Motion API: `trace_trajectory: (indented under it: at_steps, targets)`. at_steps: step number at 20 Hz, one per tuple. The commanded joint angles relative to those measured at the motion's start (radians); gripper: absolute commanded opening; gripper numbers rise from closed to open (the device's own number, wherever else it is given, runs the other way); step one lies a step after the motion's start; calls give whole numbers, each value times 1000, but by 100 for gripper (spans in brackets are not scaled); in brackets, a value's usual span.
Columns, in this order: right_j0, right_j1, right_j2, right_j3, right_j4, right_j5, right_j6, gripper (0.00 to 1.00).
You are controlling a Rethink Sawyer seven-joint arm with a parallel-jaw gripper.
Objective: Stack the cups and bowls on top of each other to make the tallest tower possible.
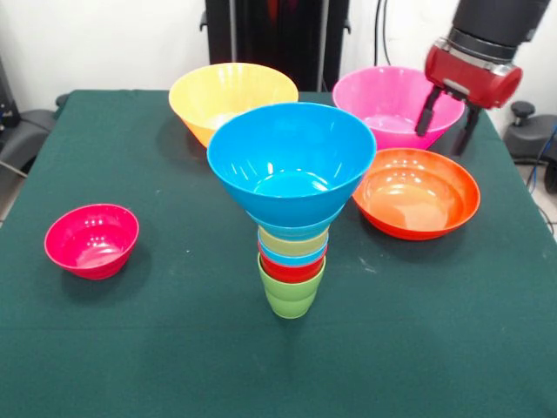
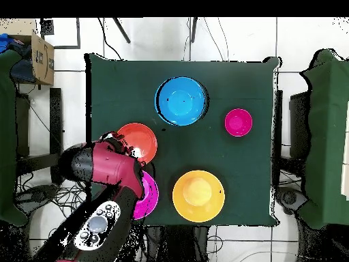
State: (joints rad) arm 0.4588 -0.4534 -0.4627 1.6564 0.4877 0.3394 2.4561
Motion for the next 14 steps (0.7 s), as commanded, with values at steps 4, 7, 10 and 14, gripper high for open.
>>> trace_trajectory:
  at_steps: [4,7,10,14]
  targets:
    - [104,177,-51,-268,41,174,261,100]
    - [120,219,-70,-317,37,194,261,100]
    - [125,258,-69,-357,28,180,240,100]
    - [129,294,-69,-398,13,159,211,100]
